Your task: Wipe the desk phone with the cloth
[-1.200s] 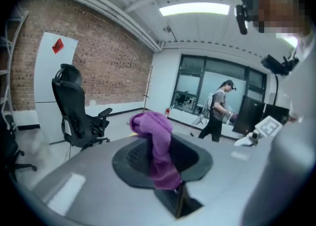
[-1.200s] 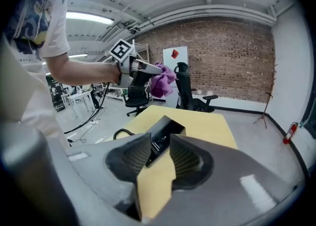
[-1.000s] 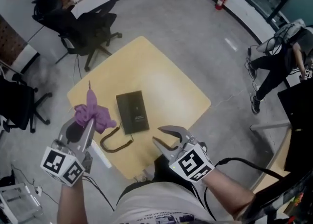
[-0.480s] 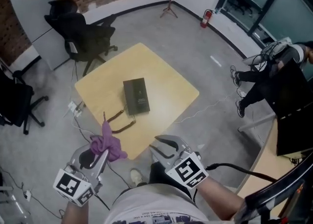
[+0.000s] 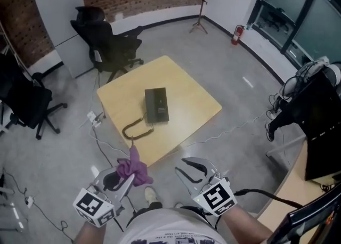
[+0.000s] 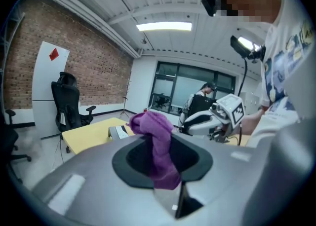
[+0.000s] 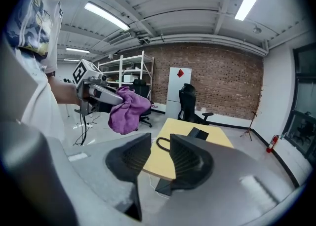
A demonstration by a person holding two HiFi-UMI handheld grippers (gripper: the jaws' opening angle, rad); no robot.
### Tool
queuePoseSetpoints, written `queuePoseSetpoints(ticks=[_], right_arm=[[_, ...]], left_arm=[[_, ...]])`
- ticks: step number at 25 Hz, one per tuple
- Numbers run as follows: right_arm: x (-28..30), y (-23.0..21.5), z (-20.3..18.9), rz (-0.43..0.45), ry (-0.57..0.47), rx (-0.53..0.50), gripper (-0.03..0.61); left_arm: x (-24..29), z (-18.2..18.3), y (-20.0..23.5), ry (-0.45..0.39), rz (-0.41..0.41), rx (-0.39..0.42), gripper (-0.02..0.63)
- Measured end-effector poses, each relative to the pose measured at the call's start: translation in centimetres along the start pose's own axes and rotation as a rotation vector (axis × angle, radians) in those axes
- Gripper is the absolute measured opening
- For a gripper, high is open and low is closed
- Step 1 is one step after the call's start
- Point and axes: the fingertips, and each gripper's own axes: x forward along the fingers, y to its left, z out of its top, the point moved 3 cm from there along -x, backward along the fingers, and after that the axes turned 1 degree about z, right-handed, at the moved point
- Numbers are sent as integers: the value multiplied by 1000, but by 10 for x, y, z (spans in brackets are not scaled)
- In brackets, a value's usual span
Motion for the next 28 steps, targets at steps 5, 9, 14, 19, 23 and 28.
queuePoseSetpoints(ticks=[5, 9, 14, 19, 23, 28], right_arm=[[-45, 15, -27, 23, -14, 28, 121], [-70, 30, -43, 70, -14, 24, 121], [-89, 47, -51, 96, -21, 12, 121], [-101, 67, -49, 65, -26, 19, 121], [-104, 80, -43, 14, -31, 48, 121], [-94, 111, -24, -23, -50, 60, 121]], left_arm=[[-4, -4, -52, -12, 16, -18, 92], [-15, -8, -92, -15, 50, -21, 92], [-32, -24, -123, 12, 71, -21, 92], [-47, -27, -135, 18, 33, 12, 92], [-54, -26, -138, 18, -41, 23, 92], [-82, -25, -129, 13, -95, 41, 92]])
